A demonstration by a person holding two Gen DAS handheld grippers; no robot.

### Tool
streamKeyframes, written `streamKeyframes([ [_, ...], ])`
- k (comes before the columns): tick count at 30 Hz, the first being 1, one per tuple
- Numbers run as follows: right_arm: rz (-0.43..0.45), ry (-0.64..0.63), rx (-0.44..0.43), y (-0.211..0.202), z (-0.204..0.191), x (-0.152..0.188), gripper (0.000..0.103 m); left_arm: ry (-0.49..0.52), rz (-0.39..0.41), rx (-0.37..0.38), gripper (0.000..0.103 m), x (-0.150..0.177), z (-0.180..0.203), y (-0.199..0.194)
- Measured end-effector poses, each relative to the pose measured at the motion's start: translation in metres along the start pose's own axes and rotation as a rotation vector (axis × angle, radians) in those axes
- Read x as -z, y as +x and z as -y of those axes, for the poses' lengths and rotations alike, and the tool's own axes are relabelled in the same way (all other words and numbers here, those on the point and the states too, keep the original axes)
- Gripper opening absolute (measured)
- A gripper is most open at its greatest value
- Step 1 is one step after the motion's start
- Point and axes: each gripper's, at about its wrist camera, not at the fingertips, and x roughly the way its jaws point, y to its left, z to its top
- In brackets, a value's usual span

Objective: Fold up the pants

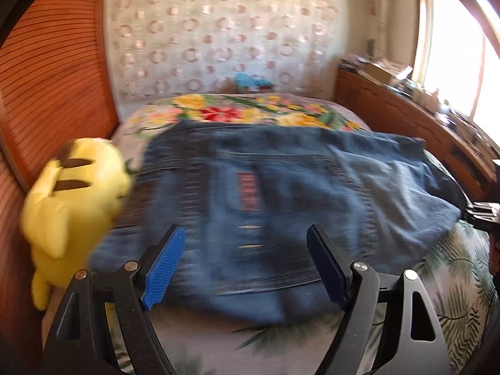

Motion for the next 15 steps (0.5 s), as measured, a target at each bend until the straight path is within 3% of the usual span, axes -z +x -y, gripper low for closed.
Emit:
streamKeyframes([
  [6,0.005,0.001,-0.003,-0.001,0.000,-0.002,0.018,-0.094,-0.028,-0.147,0.081,0.009,-0.058,0.002],
  [10,0.006,0.000,-0.003,-0.001,0.000,-0.001,0.018,-0.186,-0.058,-0.125,0.081,0.015,-0.083,0.013],
  [15,0.008,0.002,-0.006,-0.001,0.000,-0.001,0.018,-0.233,-0.107,-0.135,0.081,0.021,-0.093,0.034],
])
